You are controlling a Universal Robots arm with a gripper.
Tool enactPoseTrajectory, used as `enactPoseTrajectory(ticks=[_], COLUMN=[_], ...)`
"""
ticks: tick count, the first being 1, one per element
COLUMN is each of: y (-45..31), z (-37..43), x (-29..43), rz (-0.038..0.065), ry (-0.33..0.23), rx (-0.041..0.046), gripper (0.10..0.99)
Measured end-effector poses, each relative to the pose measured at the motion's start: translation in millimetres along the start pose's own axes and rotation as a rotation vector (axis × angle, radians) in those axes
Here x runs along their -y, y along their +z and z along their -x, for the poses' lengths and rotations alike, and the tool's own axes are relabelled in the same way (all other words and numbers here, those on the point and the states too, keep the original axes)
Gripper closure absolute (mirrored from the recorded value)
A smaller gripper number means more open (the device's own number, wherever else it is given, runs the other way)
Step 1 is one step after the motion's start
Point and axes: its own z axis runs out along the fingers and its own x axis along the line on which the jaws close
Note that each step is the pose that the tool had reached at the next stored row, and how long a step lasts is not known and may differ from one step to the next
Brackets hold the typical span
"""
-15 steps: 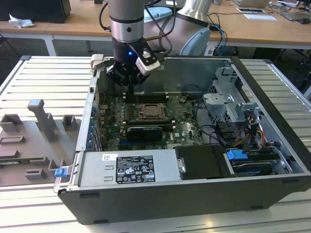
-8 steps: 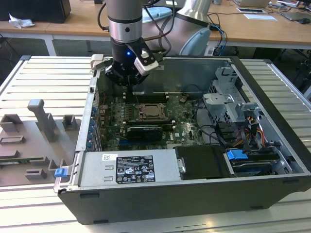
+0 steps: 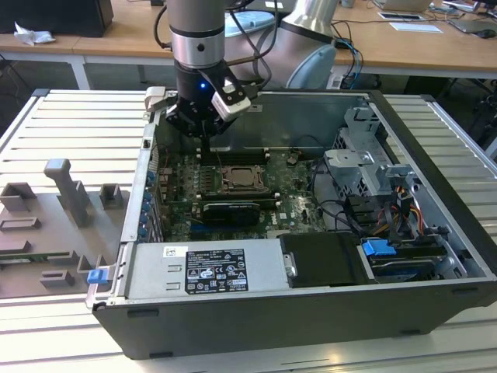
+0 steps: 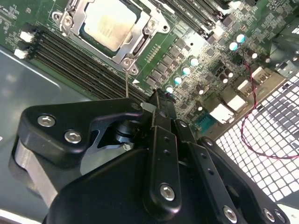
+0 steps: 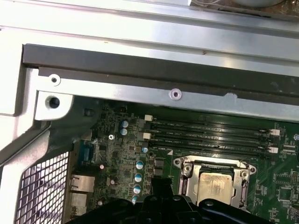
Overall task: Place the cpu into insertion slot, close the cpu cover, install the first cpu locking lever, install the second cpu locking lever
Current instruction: 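Install the first cpu locking lever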
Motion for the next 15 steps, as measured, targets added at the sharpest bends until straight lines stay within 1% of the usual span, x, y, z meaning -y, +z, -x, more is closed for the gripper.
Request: enactPoseTrajectory(ticks=[7, 15], y=[1.6, 2.0], z=[0.7, 2.6], x=[-6.4, -6.8], rz=[0.0, 0.0], ry=[0.009, 0.009], rx=[0.0002, 0.0002], gripper=[0.98, 0.98])
